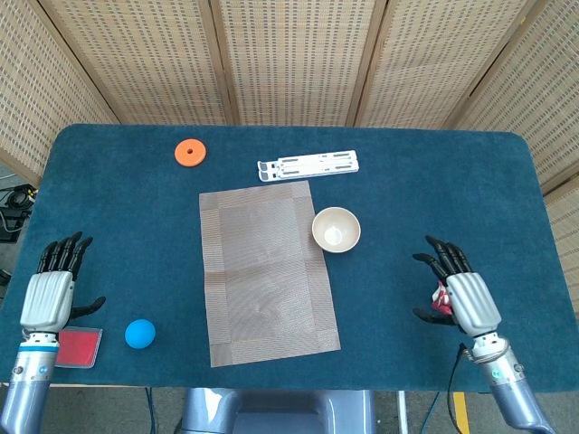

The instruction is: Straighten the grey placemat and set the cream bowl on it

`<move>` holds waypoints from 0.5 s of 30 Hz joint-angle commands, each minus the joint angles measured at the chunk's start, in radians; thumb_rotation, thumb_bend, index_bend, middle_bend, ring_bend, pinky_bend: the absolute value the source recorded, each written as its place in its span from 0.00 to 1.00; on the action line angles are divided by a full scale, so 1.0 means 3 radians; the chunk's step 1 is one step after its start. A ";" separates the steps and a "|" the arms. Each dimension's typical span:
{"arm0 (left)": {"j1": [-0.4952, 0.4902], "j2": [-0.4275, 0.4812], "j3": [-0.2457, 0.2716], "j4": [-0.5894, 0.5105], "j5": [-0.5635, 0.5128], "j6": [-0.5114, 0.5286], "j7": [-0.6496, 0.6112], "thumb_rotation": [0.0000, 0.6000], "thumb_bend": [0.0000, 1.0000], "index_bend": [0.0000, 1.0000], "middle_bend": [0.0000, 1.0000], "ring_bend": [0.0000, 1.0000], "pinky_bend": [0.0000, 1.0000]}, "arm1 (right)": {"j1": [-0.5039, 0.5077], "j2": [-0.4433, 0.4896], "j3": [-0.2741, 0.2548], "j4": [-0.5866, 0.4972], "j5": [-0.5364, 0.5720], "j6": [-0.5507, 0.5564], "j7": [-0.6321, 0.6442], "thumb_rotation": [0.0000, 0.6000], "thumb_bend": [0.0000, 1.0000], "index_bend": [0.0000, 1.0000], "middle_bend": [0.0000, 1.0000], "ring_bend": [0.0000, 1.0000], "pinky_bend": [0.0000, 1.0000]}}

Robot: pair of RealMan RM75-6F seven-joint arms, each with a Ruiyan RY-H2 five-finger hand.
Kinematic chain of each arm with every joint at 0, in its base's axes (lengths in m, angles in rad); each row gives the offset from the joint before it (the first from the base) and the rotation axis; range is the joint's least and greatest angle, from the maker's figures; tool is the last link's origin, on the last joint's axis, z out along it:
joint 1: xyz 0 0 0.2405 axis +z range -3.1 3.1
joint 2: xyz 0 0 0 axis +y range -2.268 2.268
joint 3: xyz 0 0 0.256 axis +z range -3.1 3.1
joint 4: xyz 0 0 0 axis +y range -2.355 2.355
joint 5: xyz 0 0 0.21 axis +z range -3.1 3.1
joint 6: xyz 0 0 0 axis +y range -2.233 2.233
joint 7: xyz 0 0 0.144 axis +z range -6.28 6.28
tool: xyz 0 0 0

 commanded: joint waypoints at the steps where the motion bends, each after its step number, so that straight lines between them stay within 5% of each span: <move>1: 0.0006 -0.0003 -0.0013 0.0006 0.0005 -0.0007 -0.0001 1.00 0.14 0.08 0.00 0.00 0.00 | 0.0071 -0.0122 -0.0021 -0.0103 -0.0077 -0.0044 -0.0111 1.00 0.15 0.23 0.00 0.00 0.00; 15: 0.0034 0.0019 -0.0087 0.0018 -0.0008 -0.0094 -0.0061 1.00 0.14 0.08 0.00 0.00 0.00 | 0.0594 -0.0741 0.0365 -0.0013 0.0307 -0.0493 -0.0782 1.00 0.18 0.38 0.00 0.00 0.00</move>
